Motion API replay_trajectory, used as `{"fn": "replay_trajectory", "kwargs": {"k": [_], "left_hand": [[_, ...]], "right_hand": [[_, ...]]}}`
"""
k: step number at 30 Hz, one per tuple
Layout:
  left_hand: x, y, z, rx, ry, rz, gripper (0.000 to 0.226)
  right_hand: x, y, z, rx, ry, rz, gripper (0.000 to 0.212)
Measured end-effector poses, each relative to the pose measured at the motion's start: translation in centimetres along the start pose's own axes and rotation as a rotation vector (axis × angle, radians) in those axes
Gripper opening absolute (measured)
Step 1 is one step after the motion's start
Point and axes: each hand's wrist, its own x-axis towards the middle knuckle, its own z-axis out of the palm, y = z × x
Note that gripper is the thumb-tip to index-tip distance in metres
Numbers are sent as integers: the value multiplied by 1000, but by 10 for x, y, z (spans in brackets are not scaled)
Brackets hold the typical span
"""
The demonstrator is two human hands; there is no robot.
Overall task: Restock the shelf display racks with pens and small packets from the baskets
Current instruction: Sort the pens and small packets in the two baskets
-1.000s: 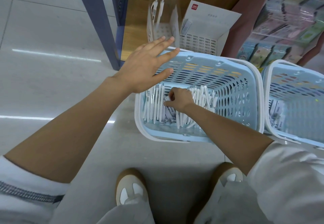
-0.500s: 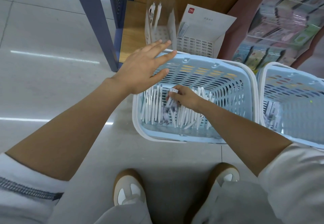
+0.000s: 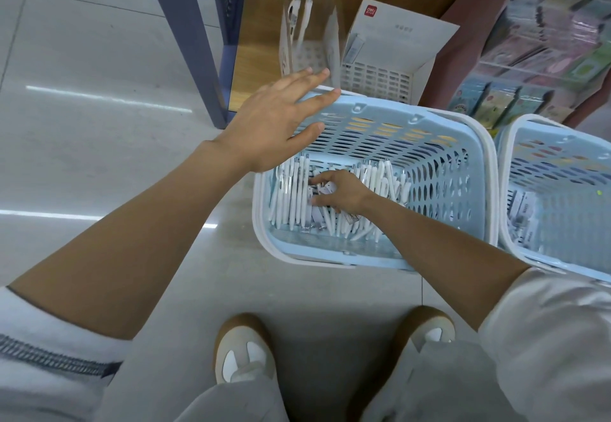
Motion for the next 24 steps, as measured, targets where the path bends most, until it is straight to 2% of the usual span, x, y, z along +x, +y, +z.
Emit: {"fn": "replay_trajectory", "kwargs": {"k": [8, 10, 13, 17, 20, 22, 24], "left_hand": [[0, 0, -1, -15, 1, -5, 56], [0, 0, -1, -19, -3, -12, 56], [0, 0, -1, -21, 0, -9, 57], [1, 1, 1, -11, 4, -7, 56], [1, -1, 1, -13, 11, 3, 58], [1, -1, 2, -19, 13, 3, 58], [2, 0, 2, -24, 14, 5, 59]], "right_hand": [[-5, -2, -1, -40, -68, -27, 52], [-4, -1, 2, -111, -88, -3, 41], [-8, 2, 12, -217, -115, -70, 23], [-13, -1, 4, -24, -11, -69, 17], [-15, -6, -6, 163, 49, 2, 16], [-17, -8, -14, 234, 24, 49, 15], [-19, -4, -21, 218, -100, 59, 12]]}}
